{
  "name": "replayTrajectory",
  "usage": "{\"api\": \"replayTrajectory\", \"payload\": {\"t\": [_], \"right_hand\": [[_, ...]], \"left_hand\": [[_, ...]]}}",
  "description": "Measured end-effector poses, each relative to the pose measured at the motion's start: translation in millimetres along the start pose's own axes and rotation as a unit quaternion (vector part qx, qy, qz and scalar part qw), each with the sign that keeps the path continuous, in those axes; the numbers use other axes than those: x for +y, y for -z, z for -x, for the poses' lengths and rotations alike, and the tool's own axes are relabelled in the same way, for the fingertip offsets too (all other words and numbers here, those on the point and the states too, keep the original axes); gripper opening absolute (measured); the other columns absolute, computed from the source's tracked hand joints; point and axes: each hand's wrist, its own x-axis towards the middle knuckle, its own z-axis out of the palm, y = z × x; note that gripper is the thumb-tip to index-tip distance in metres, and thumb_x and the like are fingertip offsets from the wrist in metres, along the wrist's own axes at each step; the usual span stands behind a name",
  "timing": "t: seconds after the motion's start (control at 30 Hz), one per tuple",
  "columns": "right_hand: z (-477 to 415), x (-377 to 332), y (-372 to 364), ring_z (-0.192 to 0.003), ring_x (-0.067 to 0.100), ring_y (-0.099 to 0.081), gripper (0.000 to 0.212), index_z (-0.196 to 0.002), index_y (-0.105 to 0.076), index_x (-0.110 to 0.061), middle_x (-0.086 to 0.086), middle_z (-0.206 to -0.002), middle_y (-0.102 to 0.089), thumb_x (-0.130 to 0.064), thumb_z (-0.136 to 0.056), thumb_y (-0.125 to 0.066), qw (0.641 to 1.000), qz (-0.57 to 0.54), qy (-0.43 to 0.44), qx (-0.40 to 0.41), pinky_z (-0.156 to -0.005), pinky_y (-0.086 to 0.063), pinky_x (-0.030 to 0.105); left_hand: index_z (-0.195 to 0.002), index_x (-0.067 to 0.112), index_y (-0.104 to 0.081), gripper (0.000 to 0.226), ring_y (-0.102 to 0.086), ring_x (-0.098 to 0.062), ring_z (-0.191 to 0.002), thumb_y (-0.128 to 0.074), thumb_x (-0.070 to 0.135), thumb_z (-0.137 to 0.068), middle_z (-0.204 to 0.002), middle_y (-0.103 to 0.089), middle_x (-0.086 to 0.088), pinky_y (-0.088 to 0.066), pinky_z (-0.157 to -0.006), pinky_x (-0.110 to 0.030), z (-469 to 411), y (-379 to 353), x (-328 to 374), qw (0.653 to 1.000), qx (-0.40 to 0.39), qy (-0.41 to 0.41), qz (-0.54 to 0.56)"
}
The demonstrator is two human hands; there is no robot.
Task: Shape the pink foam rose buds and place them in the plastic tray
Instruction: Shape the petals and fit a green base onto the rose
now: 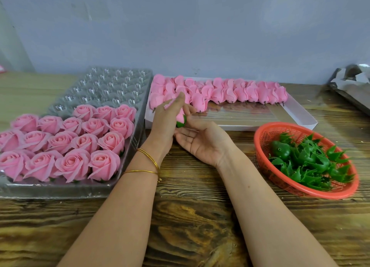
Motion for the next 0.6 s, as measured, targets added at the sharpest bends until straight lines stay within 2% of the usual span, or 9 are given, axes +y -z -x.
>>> {"api": "replayTrajectory", "payload": {"t": [0.1, 0.2, 0.4, 0.6], "right_hand": [[-0.7, 0.3, 1.4, -0.063, 0.021, -0.07, 0.015, -0.091, -0.064, -0.002, 0.014, -0.069, -0.068, -0.009, -0.097, -0.053, 1.0, -0.003, 0.001, -0.001, -0.062, -0.059, 0.025], [-1.4, 0.2, 3.0, -0.067, 0.02, -0.069, 0.015, -0.092, -0.064, -0.003, 0.013, -0.073, -0.068, -0.009, -0.098, -0.052, 1.0, 0.001, -0.007, -0.006, -0.064, -0.06, 0.025], [-0.6, -0.3, 4.0, -0.078, 0.02, -0.067, 0.017, -0.087, -0.065, -0.008, 0.011, -0.082, -0.07, -0.006, -0.097, -0.051, 1.0, 0.01, -0.009, -0.021, -0.071, -0.056, 0.025], [-0.4, -0.7, 4.9, -0.082, 0.016, -0.067, 0.02, -0.098, -0.066, -0.01, 0.005, -0.088, -0.071, -0.001, -0.097, -0.048, 0.999, 0.026, -0.007, -0.045, -0.076, -0.054, 0.023]], "left_hand": [[-0.073, 0.01, -0.071, 0.035, -0.068, -0.014, -0.083, -0.053, 0.028, -0.097, -0.084, -0.073, -0.008, -0.054, -0.075, -0.022, 1.3, 0.9, 0.7, 1.0, -0.009, -0.01, -0.011], [-0.087, 0.015, -0.076, 0.03, -0.068, -0.013, -0.088, -0.054, 0.033, -0.096, -0.09, -0.074, -0.005, -0.053, -0.073, -0.02, 1.7, 1.7, 0.0, 1.0, -0.023, -0.003, -0.012], [-0.091, 0.027, -0.078, 0.027, -0.065, -0.006, -0.084, -0.055, 0.04, -0.094, -0.097, -0.074, -0.001, -0.052, -0.066, -0.019, -0.1, 3.2, -0.2, 0.999, -0.038, 0.011, -0.022], [-0.096, 0.027, -0.077, 0.025, -0.065, -0.008, -0.09, -0.054, 0.038, -0.095, -0.1, -0.074, 0.0, -0.054, -0.073, -0.023, 0.1, 4.1, -0.8, 0.998, -0.045, 0.005, -0.037]]}}
